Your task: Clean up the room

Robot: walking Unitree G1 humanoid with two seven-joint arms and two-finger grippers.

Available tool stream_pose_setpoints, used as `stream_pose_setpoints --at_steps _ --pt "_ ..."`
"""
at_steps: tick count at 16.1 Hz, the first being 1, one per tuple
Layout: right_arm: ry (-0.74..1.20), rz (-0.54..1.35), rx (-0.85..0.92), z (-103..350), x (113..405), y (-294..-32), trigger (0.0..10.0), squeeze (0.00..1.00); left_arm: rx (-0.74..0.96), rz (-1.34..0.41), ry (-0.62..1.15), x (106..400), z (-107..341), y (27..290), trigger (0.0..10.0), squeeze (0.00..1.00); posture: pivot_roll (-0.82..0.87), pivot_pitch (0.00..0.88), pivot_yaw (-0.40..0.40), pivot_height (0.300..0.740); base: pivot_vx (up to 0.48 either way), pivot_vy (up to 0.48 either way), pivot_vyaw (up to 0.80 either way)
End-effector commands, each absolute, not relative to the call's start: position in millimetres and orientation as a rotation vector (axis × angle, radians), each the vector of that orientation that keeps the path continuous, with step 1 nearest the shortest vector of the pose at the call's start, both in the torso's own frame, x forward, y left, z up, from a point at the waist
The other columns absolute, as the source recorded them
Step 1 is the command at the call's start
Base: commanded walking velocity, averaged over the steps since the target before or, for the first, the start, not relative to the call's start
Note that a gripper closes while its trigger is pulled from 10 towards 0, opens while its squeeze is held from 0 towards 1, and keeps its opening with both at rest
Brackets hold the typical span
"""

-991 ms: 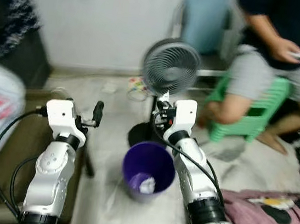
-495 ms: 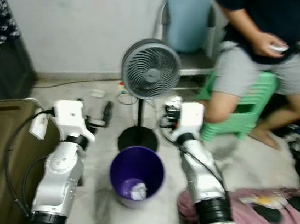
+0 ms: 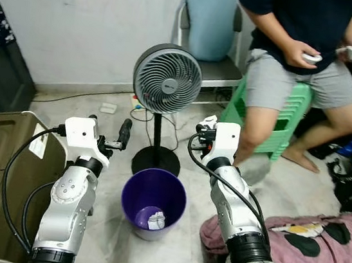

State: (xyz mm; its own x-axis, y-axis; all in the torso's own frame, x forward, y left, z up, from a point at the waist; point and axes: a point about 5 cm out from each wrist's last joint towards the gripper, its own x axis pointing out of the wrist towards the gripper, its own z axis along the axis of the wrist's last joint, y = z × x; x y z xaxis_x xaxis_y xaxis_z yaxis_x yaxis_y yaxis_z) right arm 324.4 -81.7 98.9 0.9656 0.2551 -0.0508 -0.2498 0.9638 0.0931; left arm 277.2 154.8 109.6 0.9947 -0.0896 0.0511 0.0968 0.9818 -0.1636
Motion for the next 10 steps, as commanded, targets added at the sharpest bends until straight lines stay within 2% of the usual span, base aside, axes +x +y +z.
stream_pose_setpoints --at_steps 1,7,10 --pt "0.063 0.256 0.079 99.4 325.4 -77.7 10.0 0.00 -0.153 -0.097 -0.045 275.6 112.1 156.0 10.0 0.00 -0.06 0.000 0.016 0.740 0.000 0.000 0.80" --pt "0.100 0.225 0.044 94.7 330.3 -76.9 10.0 0.00 -0.122 -0.097 -0.030 267.6 110.8 163.3 10.0 0.00 -0.04 0.013 0.008 0.740 0.000 0.000 0.56" --pt "0.111 0.213 0.044 91.3 328.2 -73.5 10.0 0.00 -0.109 -0.137 -0.026 268.2 111.5 155.3 10.0 0.00 -0.05 0.021 0.014 0.740 0.000 0.000 0.00"
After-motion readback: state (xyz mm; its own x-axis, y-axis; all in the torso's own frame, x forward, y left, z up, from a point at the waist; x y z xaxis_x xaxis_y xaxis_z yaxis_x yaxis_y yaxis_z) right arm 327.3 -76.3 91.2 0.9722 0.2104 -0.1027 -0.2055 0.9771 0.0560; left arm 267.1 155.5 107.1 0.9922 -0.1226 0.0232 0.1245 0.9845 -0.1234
